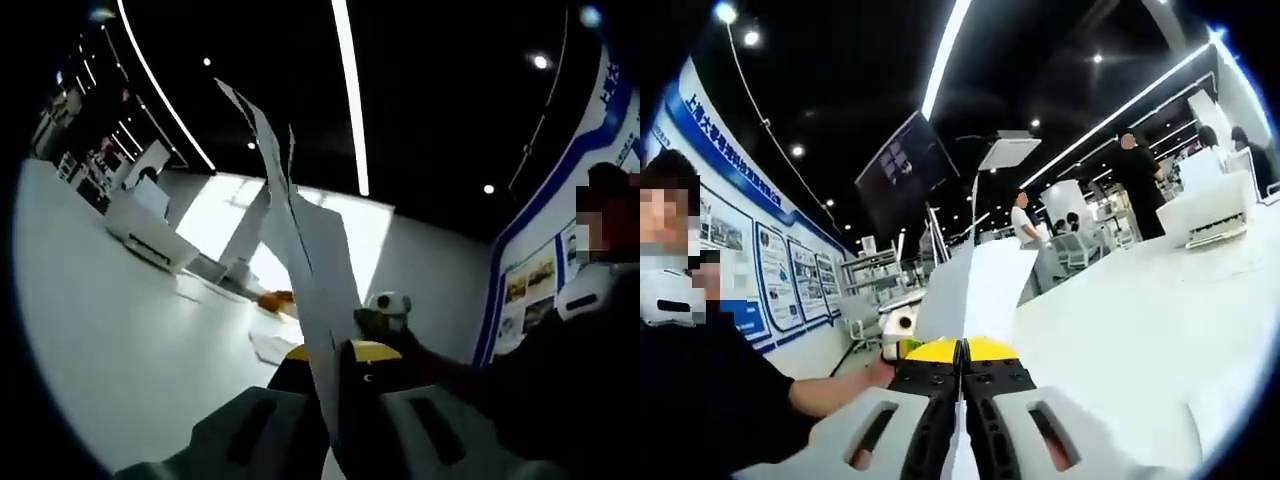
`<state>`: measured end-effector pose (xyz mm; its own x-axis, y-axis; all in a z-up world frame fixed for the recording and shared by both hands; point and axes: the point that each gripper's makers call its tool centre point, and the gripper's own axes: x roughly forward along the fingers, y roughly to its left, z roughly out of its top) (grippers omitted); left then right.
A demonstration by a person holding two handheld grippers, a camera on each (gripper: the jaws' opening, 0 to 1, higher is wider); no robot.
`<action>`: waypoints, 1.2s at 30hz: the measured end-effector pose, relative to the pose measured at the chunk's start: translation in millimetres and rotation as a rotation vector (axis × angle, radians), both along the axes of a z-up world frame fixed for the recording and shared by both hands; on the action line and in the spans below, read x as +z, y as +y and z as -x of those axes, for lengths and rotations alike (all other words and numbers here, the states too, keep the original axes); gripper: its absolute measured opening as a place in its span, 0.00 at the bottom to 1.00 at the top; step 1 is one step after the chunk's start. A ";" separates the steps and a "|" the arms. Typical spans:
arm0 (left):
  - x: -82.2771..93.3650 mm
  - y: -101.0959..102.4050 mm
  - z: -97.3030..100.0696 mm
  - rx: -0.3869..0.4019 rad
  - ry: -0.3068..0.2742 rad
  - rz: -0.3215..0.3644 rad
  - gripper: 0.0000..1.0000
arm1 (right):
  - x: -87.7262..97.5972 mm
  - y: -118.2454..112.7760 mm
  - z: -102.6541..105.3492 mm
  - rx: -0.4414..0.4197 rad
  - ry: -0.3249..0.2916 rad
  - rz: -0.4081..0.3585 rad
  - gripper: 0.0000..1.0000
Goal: Organize the stack of printing papers by aligning and flattening the scattered papers on the table
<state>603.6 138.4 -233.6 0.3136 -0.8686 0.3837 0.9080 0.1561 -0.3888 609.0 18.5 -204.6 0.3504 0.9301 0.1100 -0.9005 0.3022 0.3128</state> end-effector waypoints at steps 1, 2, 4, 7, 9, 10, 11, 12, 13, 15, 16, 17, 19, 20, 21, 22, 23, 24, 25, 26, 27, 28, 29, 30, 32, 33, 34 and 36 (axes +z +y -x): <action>0.4 1.4 -0.6 0.004 0.003 0.004 0.08 | 1.7 1.4 -1.3 -0.003 0.002 -0.006 0.00; 0.5 1.9 -0.7 0.005 0.005 0.006 0.08 | 2.2 1.7 -1.8 -0.005 0.002 -0.008 0.00; 1.8 5.9 -2.3 0.021 0.011 0.017 0.09 | 5.1 6.3 -4.5 -0.021 0.001 -0.016 0.00; 3.2 8.3 -2.3 0.028 0.014 0.024 0.11 | 5.4 12.0 -5.9 -0.035 0.007 -0.024 0.00; 4.2 9.1 -2.5 0.033 0.016 0.029 0.12 | 4.3 15.1 -6.6 -0.041 0.017 -0.027 0.00; 4.8 10.1 -2.7 0.035 0.019 0.032 0.13 | 3.4 17.6 -6.1 -0.040 0.018 -0.026 0.00; 5.4 11.0 -2.9 0.037 0.021 0.036 0.13 | 2.4 20.2 -5.6 -0.040 0.018 -0.025 0.00; 5.7 11.2 -3.1 0.038 0.022 0.037 0.14 | 1.8 22.1 -4.6 -0.034 0.022 -0.025 0.00; 5.9 11.5 -3.0 0.038 0.023 0.038 0.15 | 1.5 23.0 -4.3 -0.031 0.023 -0.025 0.00; 6.7 11.6 -2.5 0.034 0.025 0.043 0.16 | 1.2 23.2 -4.0 -0.029 0.026 -0.023 0.00; 7.0 11.6 -2.2 0.033 0.026 0.044 0.16 | 1.0 22.7 -4.3 -0.029 0.028 -0.024 0.00; 7.1 11.7 -2.1 0.033 0.026 0.044 0.16 | 1.0 21.6 -5.0 -0.031 0.028 -0.022 0.00; 6.9 12.2 -2.9 0.033 0.028 0.045 0.16 | 2.1 17.6 -6.6 -0.039 0.025 -0.020 0.00; 6.8 12.2 -3.3 0.033 0.029 0.046 0.17 | 3.3 15.8 -6.9 -0.040 0.026 -0.023 0.00; 7.1 12.7 -3.7 0.032 0.032 0.049 0.17 | 3.8 15.3 -6.9 -0.040 0.026 -0.024 0.00; 6.9 13.1 -4.3 0.032 0.034 0.049 0.17 | 5.7 13.8 -6.4 -0.040 0.025 -0.027 0.00; 6.8 13.3 -4.8 0.033 0.037 0.049 0.17 | 8.0 12.9 -5.5 -0.037 0.022 -0.031 0.00; 6.5 13.4 -5.4 0.035 0.039 0.049 0.17 | 10.5 12.7 -4.2 -0.032 0.018 -0.037 0.00; 6.2 13.5 -5.8 0.037 0.040 0.048 0.17 | 11.3 12.6 -3.8 -0.031 0.017 -0.040 0.00; 5.9 13.5 -6.6 0.039 0.044 0.048 0.18 | 16.3 12.4 -1.5 -0.021 0.017 -0.058 0.00; 5.7 13.7 -7.2 0.040 0.048 0.048 0.18 | 19.5 12.8 0.6 -0.009 0.022 -0.072 0.00; 5.4 13.6 -7.7 0.042 0.051 0.048 0.18 | 22.9 13.3 2.9 0.003 0.025 -0.086 0.00; 5.2 13.7 -8.1 0.043 0.053 0.047 0.18 | 25.3 14.2 5.1 0.011 0.020 -0.092 0.00; 5.1 13.6 -8.3 0.044 0.054 0.047 0.18 | 26.0 17.0 8.4 0.028 0.014 -0.086 0.00; 5.1 13.5 -8.4 0.043 0.055 0.047 0.18 | 25.3 21.9 13.3 0.058 0.001 -0.064 0.00; 5.1 13.4 -8.4 0.043 0.055 0.048 0.18 | 25.0 23.7 14.8 0.068 -0.001 -0.059 0.00; 5.1 13.3 -8.4 0.043 0.055 0.048 0.18 | 24.8 25.5 16.2 0.079 -0.002 -0.053 0.00; 5.2 13.2 -8.4 0.042 0.056 0.048 0.18 | 23.8 29.7 18.1 0.095 -0.003 -0.044 0.00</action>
<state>612.0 151.6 -228.5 0.3720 -0.8350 0.4053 0.8775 0.1739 -0.4470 590.9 48.2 -180.8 0.2608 0.9533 0.1525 -0.9254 0.2019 0.3207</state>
